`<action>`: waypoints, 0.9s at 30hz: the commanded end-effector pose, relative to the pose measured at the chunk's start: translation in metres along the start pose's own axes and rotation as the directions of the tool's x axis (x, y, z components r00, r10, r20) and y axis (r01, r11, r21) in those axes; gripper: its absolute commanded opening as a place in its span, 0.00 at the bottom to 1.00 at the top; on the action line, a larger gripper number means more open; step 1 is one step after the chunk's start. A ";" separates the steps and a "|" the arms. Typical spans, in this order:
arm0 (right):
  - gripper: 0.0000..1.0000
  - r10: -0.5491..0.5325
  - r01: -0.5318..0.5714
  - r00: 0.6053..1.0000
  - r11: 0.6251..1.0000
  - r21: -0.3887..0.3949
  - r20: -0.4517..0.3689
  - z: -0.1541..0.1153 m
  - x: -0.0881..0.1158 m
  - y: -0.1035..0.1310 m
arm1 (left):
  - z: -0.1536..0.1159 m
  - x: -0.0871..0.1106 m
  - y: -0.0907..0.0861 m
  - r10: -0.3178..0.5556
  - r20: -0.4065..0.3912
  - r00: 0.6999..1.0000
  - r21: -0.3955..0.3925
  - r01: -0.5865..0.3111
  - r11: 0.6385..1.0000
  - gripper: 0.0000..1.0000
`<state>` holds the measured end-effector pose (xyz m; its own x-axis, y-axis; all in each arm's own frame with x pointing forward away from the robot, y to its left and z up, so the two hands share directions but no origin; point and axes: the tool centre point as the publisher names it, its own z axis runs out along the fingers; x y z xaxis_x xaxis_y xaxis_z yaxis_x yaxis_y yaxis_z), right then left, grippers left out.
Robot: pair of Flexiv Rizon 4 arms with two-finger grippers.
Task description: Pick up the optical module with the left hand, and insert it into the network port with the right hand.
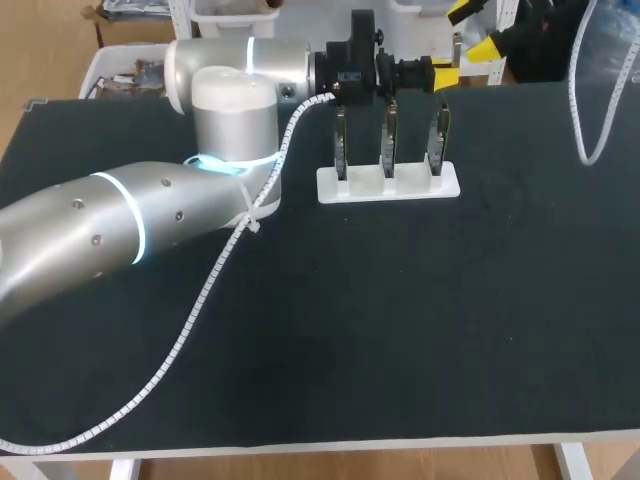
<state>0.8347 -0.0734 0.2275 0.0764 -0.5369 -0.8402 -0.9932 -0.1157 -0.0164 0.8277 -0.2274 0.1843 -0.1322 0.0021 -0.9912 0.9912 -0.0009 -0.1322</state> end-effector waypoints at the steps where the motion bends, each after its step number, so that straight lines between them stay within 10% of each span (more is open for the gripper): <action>1: 1.00 0.005 -0.003 1.000 0.660 -0.752 0.000 0.004 0.002 -0.010 | 0.001 0.000 0.001 0.000 0.001 1.000 0.000 0.000 1.000 0.00; 27: 1.00 0.005 -0.001 1.000 0.656 -0.755 0.003 0.007 -0.002 -0.009 | 0.001 0.000 0.001 0.000 0.001 1.000 0.000 0.000 1.000 0.00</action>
<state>0.8349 -0.0647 0.2240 0.0718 -0.5349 -0.8419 -0.9931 -0.1171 -0.0102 0.8277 -0.2274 0.1843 -0.1322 0.0021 -0.9912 0.9912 -0.0009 -0.1322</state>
